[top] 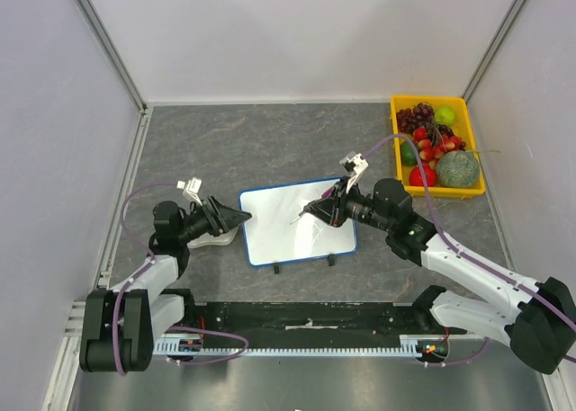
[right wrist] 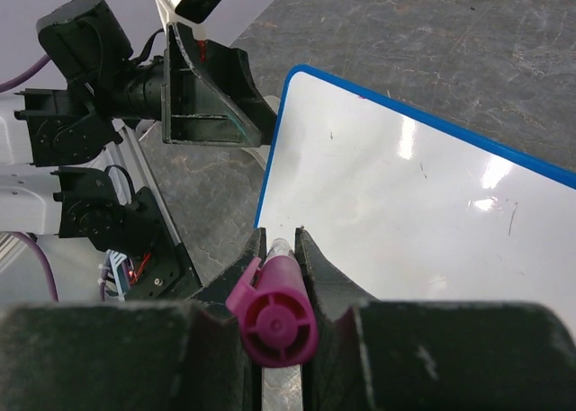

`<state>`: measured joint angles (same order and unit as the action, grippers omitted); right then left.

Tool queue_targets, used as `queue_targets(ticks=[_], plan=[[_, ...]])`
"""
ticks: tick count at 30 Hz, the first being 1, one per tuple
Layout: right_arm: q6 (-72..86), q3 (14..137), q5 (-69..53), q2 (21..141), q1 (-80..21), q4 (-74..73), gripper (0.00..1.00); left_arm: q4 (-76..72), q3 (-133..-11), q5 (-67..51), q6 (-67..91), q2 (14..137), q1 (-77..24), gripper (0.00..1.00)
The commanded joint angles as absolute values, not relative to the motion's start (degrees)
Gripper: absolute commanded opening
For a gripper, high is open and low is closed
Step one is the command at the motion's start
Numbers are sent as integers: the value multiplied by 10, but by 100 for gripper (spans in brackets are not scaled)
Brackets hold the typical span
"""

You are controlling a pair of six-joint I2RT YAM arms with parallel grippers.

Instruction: Write a sentence on the whiteboard

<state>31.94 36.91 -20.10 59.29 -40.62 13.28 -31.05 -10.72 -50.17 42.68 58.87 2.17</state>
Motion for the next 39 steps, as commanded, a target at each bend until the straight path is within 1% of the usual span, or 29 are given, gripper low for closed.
queue_targets(ticks=[1, 4, 10, 11, 16, 20, 23, 27, 34, 39], plan=[[323, 378, -184, 595, -412, 164, 0, -417, -110, -526, 425, 639, -19, 76], [323, 379, -177, 595, -414, 162, 0, -452, -112, -537, 423, 677, -32, 75], [317, 381, -166, 599, -417, 150, 0, -498, -120, -562, 417, 736, -50, 70], [316, 382, -166, 600, -419, 149, 0, -499, -120, -566, 414, 743, -54, 68], [313, 382, -162, 606, -423, 151, 0, -498, -121, -581, 399, 759, -68, 52], [310, 383, -158, 606, -424, 151, 0, -489, -111, -584, 383, 760, -69, 43], [309, 380, -157, 606, -425, 156, 0, -489, -98, -587, 378, 761, -69, 31], [309, 379, -157, 605, -425, 157, 0, -507, -83, -597, 388, 759, -71, 2], [307, 377, -153, 596, -426, 151, 0, -503, -62, -592, 389, 726, -86, 2], [307, 374, -148, 590, -426, 150, 0, -489, -63, -562, 382, 722, -131, 2]])
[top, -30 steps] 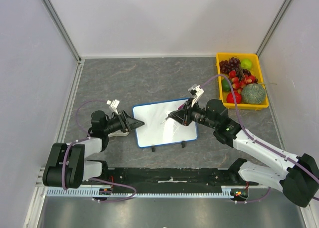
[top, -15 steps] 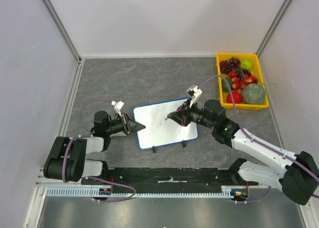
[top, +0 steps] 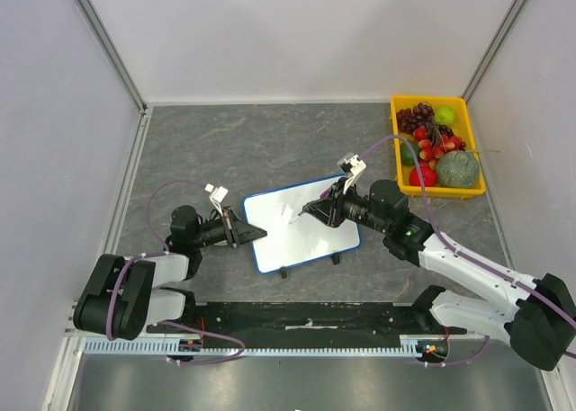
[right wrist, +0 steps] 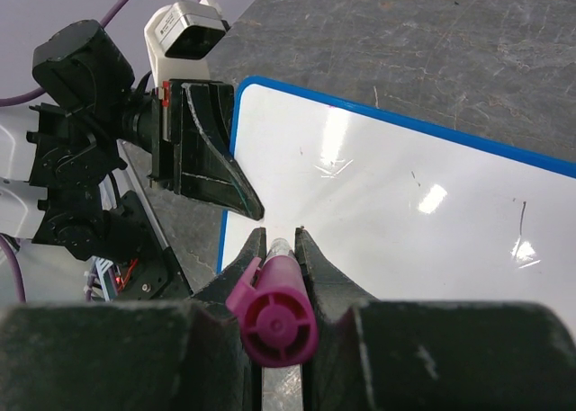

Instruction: Write a sentence on the whiteboard

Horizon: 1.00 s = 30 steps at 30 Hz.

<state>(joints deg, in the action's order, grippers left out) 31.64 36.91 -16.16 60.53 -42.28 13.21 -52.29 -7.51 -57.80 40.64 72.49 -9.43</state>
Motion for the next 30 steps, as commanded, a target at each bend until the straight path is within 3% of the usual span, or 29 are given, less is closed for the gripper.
queue_targets(ticks=[1, 9, 14, 19, 23, 30], plan=[[307, 374, -148, 589, -426, 151, 0, -488, -62, -557, 382, 722, -141, 2], [303, 375, -143, 582, -426, 140, 0, -431, -48, -519, 379, 672, -153, 3], [302, 374, -142, 580, -426, 138, 0, -301, -51, -458, 354, 569, -153, 39], [302, 372, -142, 581, -426, 142, 0, -180, -59, -398, 343, 455, -153, 57], [295, 373, -139, 577, -427, 138, 0, -121, -70, -354, 344, 384, -154, 69], [278, 376, -133, 577, -430, 134, 0, -159, -83, -353, 359, 416, -152, 72]])
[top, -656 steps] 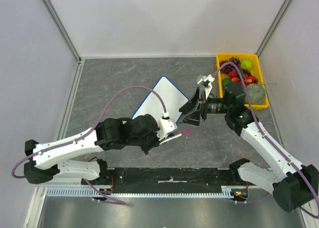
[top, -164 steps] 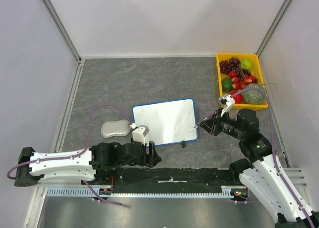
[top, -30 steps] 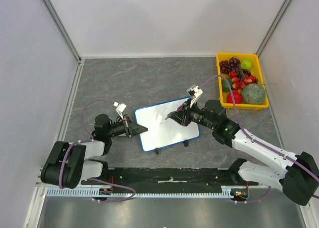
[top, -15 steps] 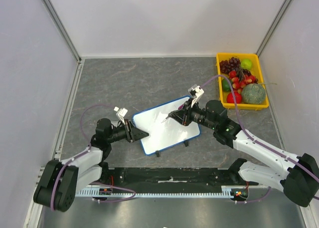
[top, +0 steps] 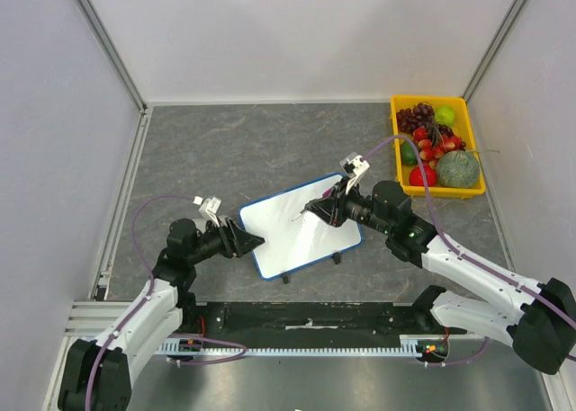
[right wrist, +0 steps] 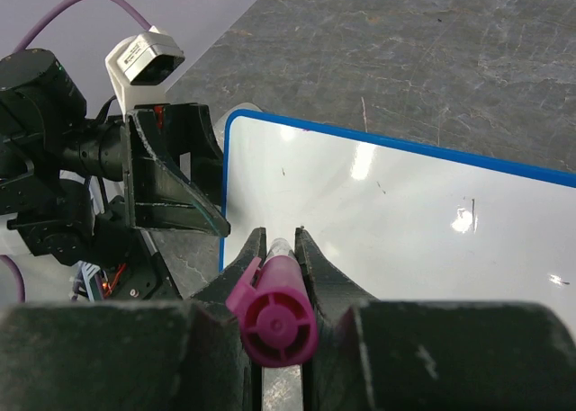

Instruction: Write a sentence on the whiteboard

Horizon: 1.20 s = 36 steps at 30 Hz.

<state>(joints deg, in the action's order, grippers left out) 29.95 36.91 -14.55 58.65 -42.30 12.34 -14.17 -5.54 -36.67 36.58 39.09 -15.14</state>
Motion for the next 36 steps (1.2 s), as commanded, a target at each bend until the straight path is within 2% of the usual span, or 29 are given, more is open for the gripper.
queue_targets(ticks=[1, 7, 9, 19, 21, 27, 36], plan=[[273, 377, -133, 578, -430, 134, 0, -169, -86, -357, 356, 430, -152, 72], [263, 376, -138, 578, -432, 139, 0, -228, -106, -386, 339, 513, -150, 68], [258, 377, -139, 576, -432, 138, 0, -232, -113, -395, 329, 527, -149, 62], [237, 381, -136, 585, -433, 134, 0, -203, -114, -390, 275, 534, -149, 46], [236, 381, -139, 591, -433, 141, 0, -207, -113, -388, 276, 533, -149, 38], [229, 388, -140, 604, -439, 150, 0, -204, -115, -388, 272, 536, -149, 25], [212, 403, -127, 609, -458, 152, 0, -194, -109, -381, 273, 521, -149, 20]])
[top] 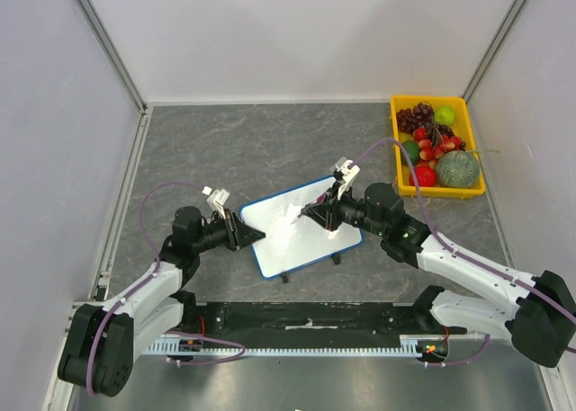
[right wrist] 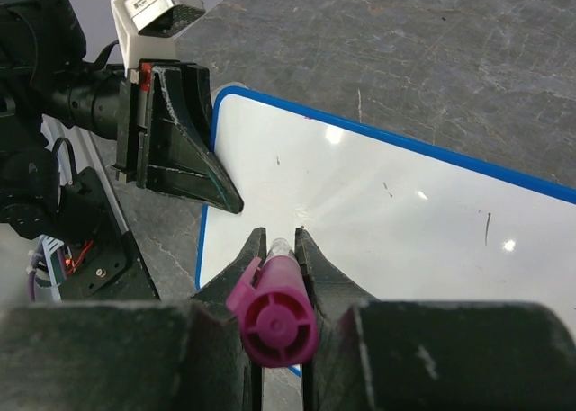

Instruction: Write a sentence on the whiteboard

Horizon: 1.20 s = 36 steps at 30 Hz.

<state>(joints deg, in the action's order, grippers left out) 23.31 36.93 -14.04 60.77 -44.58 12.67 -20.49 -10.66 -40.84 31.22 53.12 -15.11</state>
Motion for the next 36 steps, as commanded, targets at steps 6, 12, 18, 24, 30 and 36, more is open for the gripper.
queue_targets(ticks=[6, 12, 18, 24, 30, 36], plan=[[195, 413, -78, 616, -488, 163, 0, -188, -106, -372, 272, 512, -149, 19], [184, 416, -4, 643, -540, 211, 0, -186, -107, -370, 270, 513, -149, 15], [172, 428, 58, 687, -577, 264, 0, -185, -104, -370, 270, 504, -149, 12], [170, 441, 83, 721, -587, 299, 0, -185, -100, -373, 268, 495, -149, 9], [168, 456, 103, 744, -591, 316, 0, -186, -101, -377, 267, 498, -149, 4], [166, 468, 107, 767, -592, 320, 0, -188, -101, -381, 267, 501, -149, 2]])
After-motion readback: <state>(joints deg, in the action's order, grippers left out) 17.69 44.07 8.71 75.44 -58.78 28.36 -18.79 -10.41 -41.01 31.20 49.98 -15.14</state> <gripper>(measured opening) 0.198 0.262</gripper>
